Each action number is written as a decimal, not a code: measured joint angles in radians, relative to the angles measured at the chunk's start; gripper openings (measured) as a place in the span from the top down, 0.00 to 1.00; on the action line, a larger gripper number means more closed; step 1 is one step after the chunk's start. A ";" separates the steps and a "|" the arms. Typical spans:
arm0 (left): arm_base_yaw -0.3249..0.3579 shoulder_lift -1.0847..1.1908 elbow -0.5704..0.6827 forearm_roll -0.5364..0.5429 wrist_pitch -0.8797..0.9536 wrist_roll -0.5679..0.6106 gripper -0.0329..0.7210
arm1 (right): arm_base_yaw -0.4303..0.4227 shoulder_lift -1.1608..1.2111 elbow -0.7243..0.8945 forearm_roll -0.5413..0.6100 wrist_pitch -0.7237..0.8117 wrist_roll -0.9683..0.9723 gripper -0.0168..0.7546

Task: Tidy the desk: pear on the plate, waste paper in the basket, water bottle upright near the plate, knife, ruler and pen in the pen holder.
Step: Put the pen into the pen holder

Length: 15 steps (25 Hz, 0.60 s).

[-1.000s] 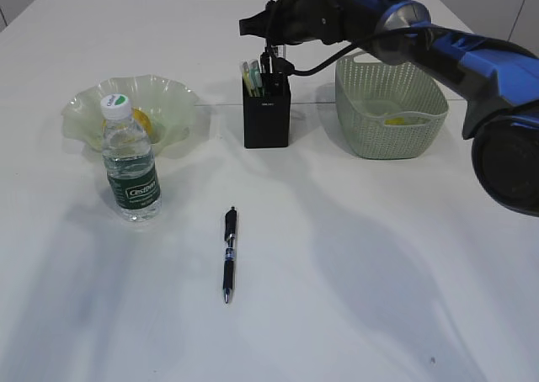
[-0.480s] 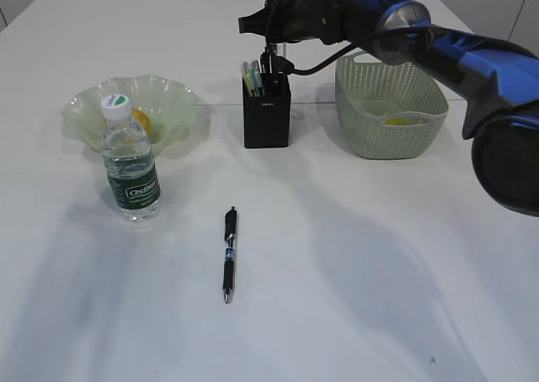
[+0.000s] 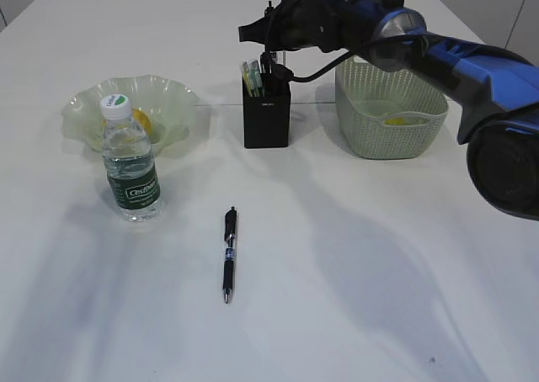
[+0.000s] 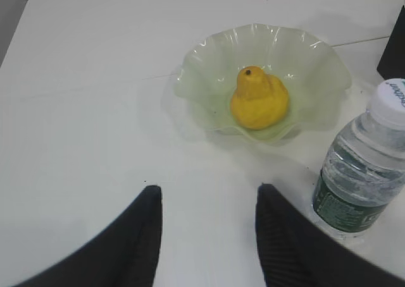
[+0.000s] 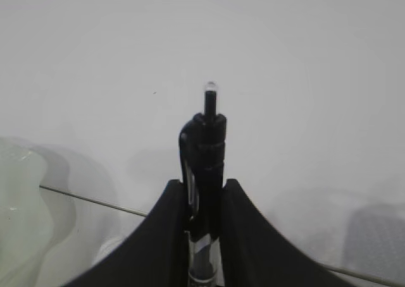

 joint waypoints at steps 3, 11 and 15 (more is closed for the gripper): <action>0.000 0.000 0.000 0.000 0.000 0.000 0.50 | 0.000 0.002 0.000 0.000 0.000 0.000 0.83; 0.000 0.000 0.000 0.000 0.000 0.000 0.51 | 0.000 0.016 0.000 0.002 0.000 0.000 0.83; 0.000 0.000 0.000 0.000 0.000 0.000 0.50 | 0.000 0.016 0.000 0.002 0.002 0.000 0.83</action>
